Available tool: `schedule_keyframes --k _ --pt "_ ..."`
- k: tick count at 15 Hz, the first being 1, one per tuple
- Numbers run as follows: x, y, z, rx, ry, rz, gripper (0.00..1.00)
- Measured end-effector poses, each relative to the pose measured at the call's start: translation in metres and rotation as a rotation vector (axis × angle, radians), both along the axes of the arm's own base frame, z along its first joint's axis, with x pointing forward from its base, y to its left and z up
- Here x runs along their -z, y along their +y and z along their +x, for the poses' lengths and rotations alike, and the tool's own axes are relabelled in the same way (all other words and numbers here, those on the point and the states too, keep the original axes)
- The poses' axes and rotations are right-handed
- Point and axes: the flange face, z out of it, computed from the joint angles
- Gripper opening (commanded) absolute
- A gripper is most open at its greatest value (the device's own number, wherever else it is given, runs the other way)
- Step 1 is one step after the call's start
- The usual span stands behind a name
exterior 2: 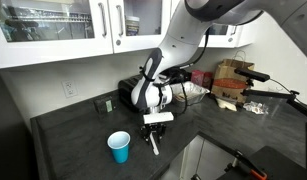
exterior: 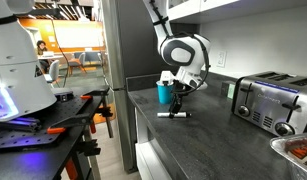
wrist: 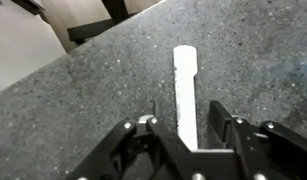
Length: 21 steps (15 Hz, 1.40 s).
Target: Pick the marker on the counter and put it in the cup
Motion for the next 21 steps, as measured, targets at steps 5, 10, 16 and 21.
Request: schedule_keyframes --k 5,10,16,21 --pt "0.001 0.001 0.007 0.001 -0.011 0.001 0.05" --pt "-0.001 0.0 0.012 -0.01 -0.021 -0.001 0.05" --pt "-0.059 -0.001 0.02 -0.082 -0.107 0.043 0.05" --pt "-0.138 0.001 -0.004 -0.18 -0.208 0.126 0.05"
